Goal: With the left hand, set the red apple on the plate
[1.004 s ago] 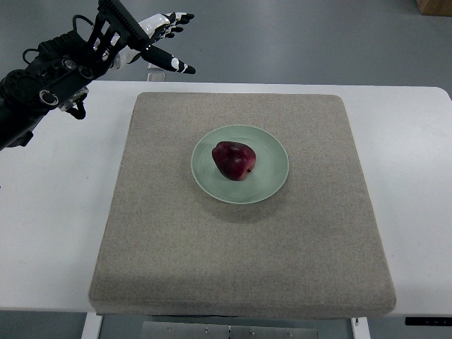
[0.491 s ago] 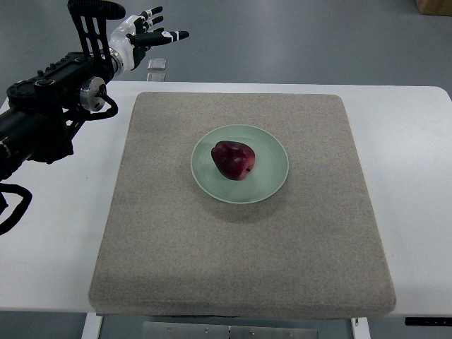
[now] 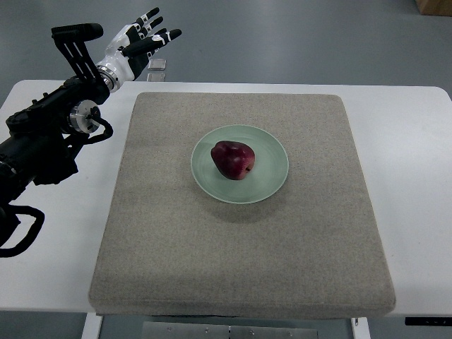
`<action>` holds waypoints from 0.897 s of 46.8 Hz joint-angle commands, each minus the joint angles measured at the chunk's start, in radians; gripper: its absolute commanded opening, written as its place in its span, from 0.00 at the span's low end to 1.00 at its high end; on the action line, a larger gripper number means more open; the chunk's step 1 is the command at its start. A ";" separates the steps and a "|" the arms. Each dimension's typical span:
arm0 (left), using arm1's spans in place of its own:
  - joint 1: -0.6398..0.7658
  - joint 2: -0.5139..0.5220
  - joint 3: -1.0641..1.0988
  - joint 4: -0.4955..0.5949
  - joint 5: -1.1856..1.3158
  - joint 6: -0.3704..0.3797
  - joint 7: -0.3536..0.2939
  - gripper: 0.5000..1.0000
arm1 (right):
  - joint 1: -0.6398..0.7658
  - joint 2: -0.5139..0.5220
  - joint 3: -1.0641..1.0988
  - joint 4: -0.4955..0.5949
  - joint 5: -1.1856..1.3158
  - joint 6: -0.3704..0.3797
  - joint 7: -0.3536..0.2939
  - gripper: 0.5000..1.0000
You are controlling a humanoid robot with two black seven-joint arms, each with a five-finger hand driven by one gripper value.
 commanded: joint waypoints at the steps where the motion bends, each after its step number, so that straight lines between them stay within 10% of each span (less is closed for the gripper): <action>1: 0.001 0.000 -0.003 0.002 -0.004 -0.003 -0.002 0.99 | 0.000 0.000 0.000 0.000 0.000 0.001 0.000 0.93; 42: 0.037 -0.005 -0.007 -0.001 -0.007 0.034 -0.017 0.99 | 0.000 0.000 0.002 0.087 -0.005 0.020 0.000 0.93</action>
